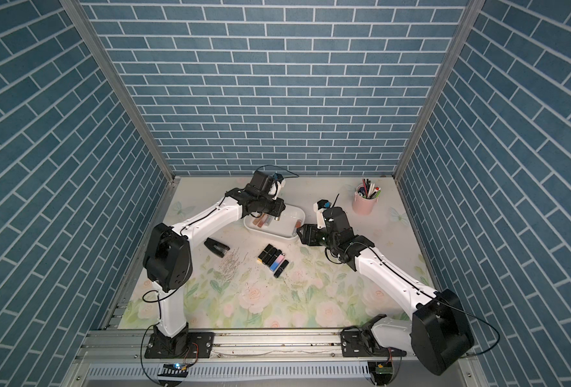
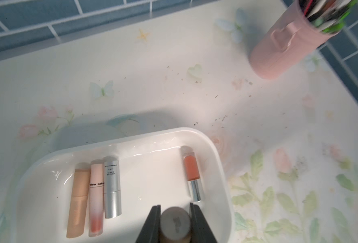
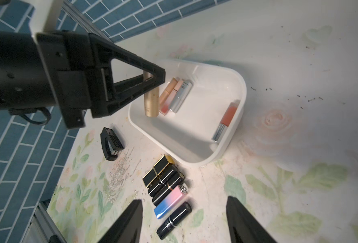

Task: Put the lipstick into the storage box
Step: Place the lipstick in the storage box.

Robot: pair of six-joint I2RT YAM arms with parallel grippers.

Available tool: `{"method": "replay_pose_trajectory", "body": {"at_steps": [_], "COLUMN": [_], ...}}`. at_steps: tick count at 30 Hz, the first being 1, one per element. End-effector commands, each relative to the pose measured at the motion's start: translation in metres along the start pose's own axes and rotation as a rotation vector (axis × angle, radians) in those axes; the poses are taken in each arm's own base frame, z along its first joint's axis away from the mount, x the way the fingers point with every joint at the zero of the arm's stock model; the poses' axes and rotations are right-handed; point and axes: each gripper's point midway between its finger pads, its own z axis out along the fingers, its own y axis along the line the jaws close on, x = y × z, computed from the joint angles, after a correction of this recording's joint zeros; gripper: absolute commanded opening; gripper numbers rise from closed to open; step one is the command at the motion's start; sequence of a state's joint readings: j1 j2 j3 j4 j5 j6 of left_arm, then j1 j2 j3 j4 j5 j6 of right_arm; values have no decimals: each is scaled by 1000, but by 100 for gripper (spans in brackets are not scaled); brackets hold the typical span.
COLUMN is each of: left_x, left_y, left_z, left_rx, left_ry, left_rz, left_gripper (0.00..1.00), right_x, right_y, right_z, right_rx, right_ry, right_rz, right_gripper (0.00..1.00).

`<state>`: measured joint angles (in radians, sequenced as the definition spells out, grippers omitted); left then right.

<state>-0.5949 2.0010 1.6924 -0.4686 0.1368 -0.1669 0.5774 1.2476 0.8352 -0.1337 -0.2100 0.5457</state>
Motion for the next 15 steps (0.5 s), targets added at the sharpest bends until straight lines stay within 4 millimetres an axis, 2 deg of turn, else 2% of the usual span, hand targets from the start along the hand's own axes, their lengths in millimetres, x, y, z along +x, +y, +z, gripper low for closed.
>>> {"method": "replay_pose_trajectory", "body": {"at_steps": [1, 9, 15], "left_x": [7, 18, 24], "left_y": [19, 34, 42], "left_z": [11, 37, 55], "left_rx": [-109, -191, -221], "left_ry": [43, 79, 96], "left_rz": [35, 57, 73], "left_gripper": [0, 0, 0], "right_x": [14, 41, 50], "right_y": [-6, -9, -5], "right_z": [4, 14, 20], "right_rx": [29, 42, 49], "right_ry": [39, 104, 129], "right_rz": [16, 13, -2], "right_gripper": [67, 67, 67]}}
